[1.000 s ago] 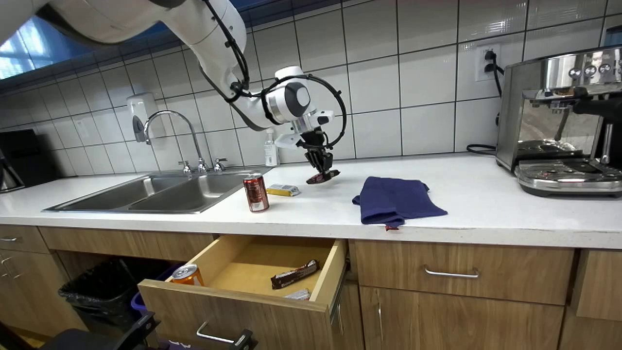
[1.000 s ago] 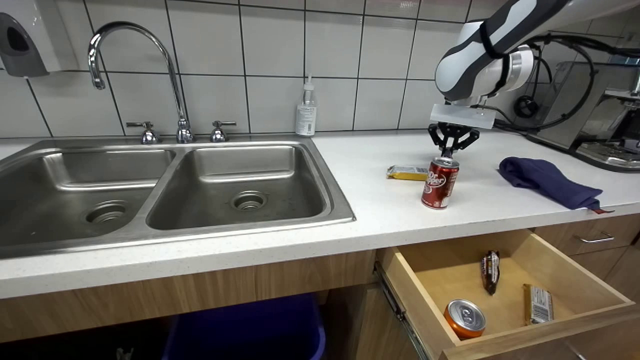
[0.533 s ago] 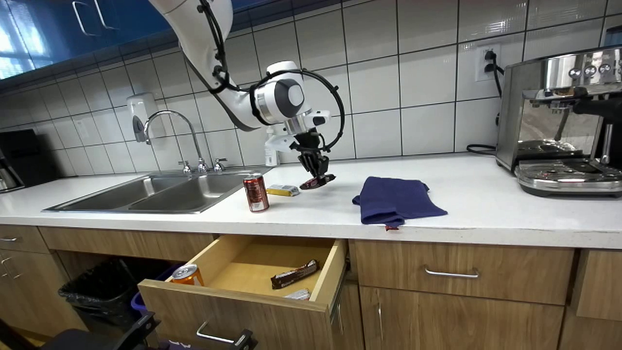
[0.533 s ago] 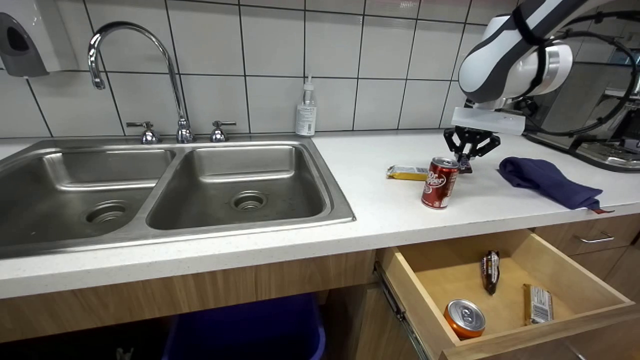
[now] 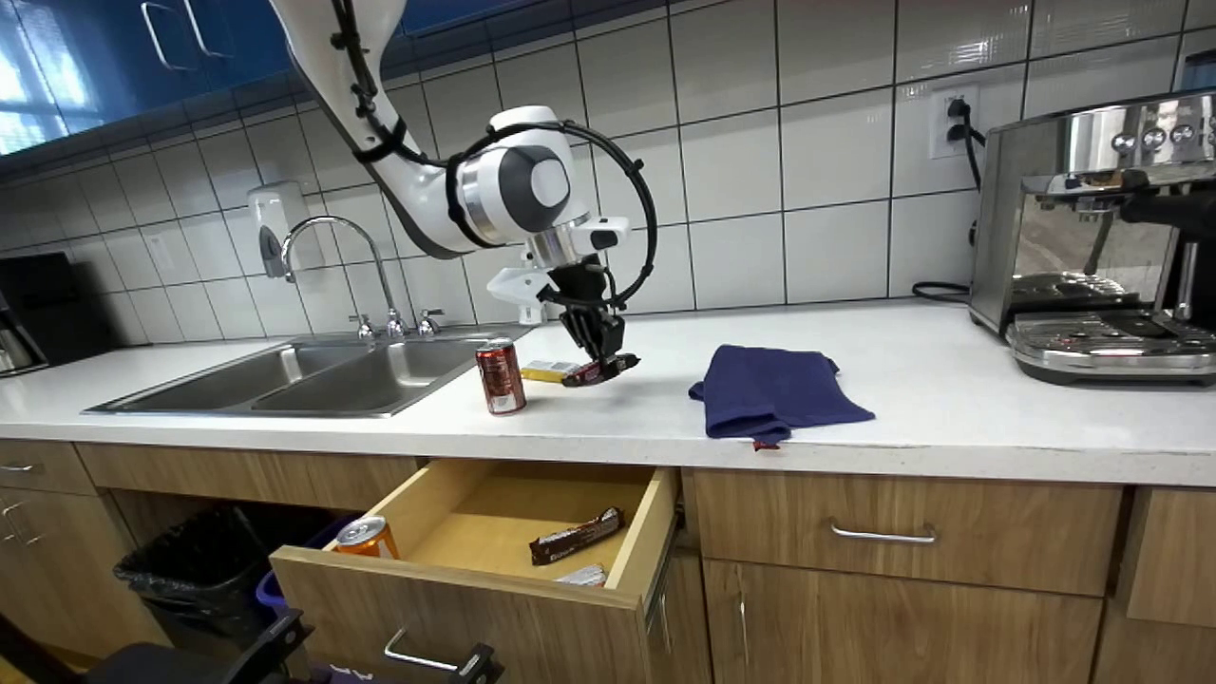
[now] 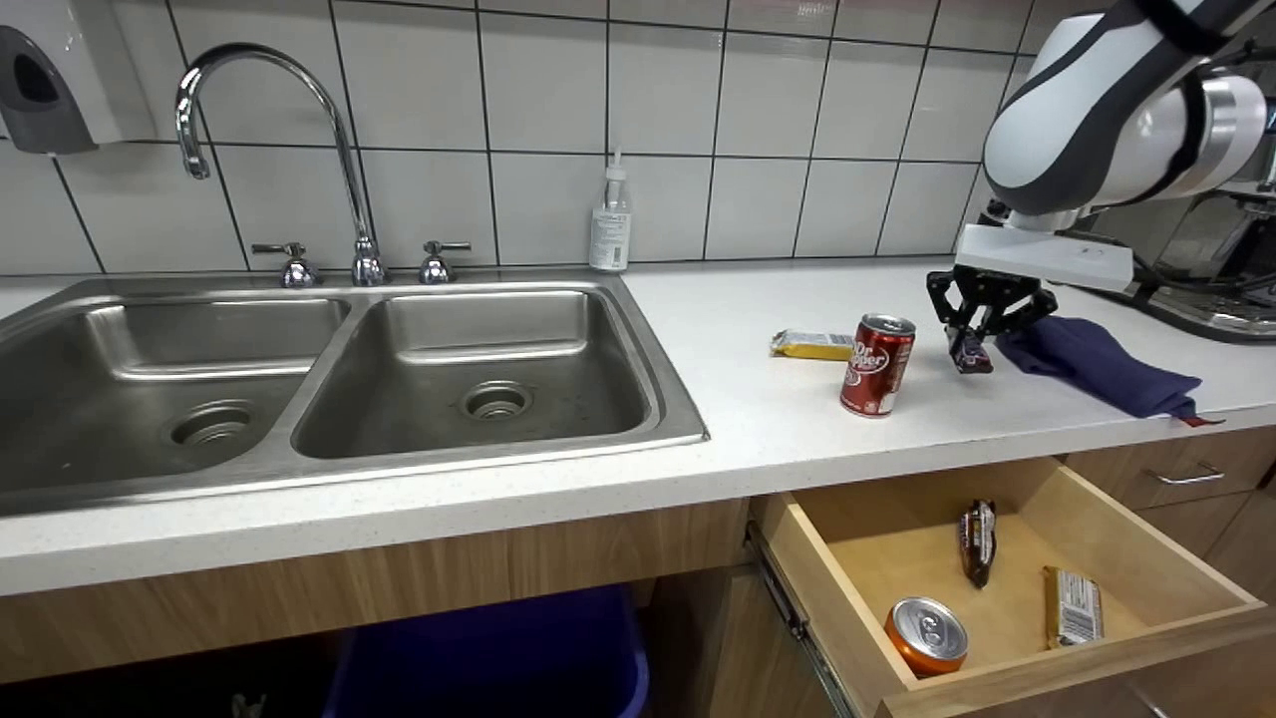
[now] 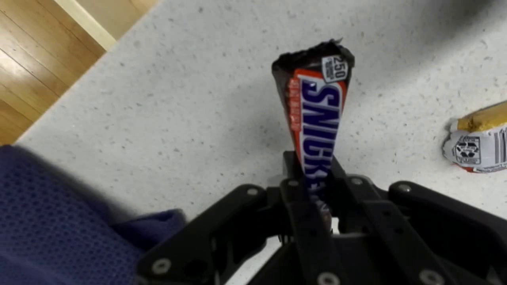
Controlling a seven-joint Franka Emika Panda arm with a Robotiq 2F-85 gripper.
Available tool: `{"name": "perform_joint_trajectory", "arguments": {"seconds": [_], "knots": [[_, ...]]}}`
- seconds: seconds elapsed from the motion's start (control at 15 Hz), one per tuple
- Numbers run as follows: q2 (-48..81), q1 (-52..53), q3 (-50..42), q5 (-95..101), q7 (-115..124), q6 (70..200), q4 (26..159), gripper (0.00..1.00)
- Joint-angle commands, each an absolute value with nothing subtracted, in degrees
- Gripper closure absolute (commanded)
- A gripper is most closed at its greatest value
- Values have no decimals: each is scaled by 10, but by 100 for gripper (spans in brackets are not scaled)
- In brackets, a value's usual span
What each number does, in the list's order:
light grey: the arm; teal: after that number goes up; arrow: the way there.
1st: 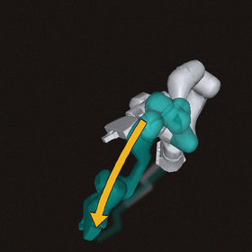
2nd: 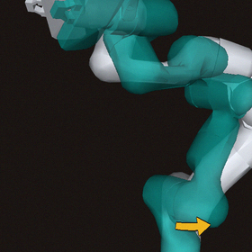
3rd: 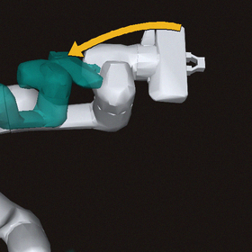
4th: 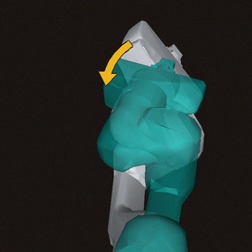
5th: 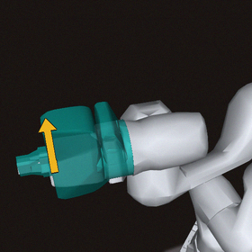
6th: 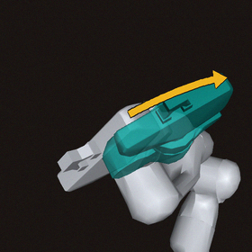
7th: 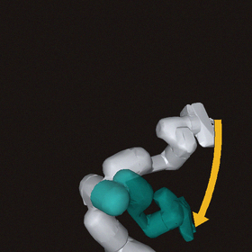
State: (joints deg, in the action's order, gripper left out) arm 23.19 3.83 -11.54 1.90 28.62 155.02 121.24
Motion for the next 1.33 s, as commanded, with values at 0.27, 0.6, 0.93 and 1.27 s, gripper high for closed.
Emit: {"name": "perform_joint_trajectory", "arguments": {"seconds": [0.27,0.6,0.93,1.27], "knots": [[120,68,-144,69,319,1601,1375,96],[79,81,-159,136,375,1621,1441,96],[44,82,-151,222,453,1627,1495,96],[28,70,-123,279,512,1620,1524,96]]}}
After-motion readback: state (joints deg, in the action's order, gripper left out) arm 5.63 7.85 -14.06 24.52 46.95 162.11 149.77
